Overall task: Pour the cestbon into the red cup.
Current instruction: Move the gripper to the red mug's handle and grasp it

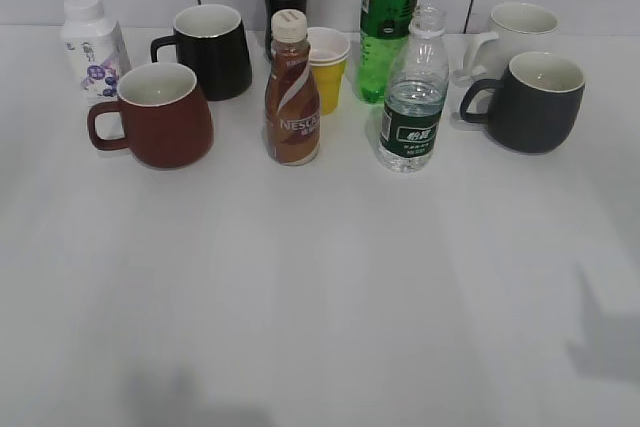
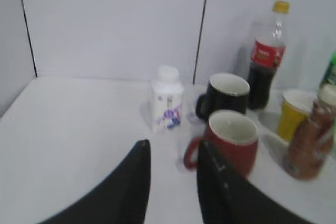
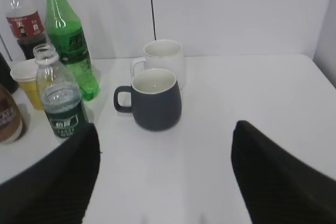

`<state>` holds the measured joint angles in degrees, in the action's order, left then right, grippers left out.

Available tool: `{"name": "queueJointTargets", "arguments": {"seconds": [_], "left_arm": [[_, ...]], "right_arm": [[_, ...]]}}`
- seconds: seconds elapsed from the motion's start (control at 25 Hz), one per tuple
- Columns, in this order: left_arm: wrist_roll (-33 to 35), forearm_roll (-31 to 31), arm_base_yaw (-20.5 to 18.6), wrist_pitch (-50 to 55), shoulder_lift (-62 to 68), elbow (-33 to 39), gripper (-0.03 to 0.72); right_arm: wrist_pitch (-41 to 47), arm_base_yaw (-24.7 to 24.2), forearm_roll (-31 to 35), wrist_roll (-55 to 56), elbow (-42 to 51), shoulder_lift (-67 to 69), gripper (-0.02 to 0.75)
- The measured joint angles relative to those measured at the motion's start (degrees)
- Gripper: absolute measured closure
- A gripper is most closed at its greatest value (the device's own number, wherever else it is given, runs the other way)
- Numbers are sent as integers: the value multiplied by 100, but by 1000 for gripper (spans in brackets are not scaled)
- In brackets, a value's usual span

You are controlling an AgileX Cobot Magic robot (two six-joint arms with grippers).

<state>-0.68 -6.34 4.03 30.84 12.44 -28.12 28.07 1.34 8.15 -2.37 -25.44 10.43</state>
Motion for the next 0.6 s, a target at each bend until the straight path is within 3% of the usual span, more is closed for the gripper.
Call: {"name": "queueJointTargets", "arguments": {"seconds": [0.4,0.6], "left_arm": [[0,665,0,-3823,2859,283,452],[-214,693,0,-4934,4482,293,452]], "right_arm": [[-2127,267,94,-119,54,1924,152],[-2846,719,115,-151,54,3029,152]]}}
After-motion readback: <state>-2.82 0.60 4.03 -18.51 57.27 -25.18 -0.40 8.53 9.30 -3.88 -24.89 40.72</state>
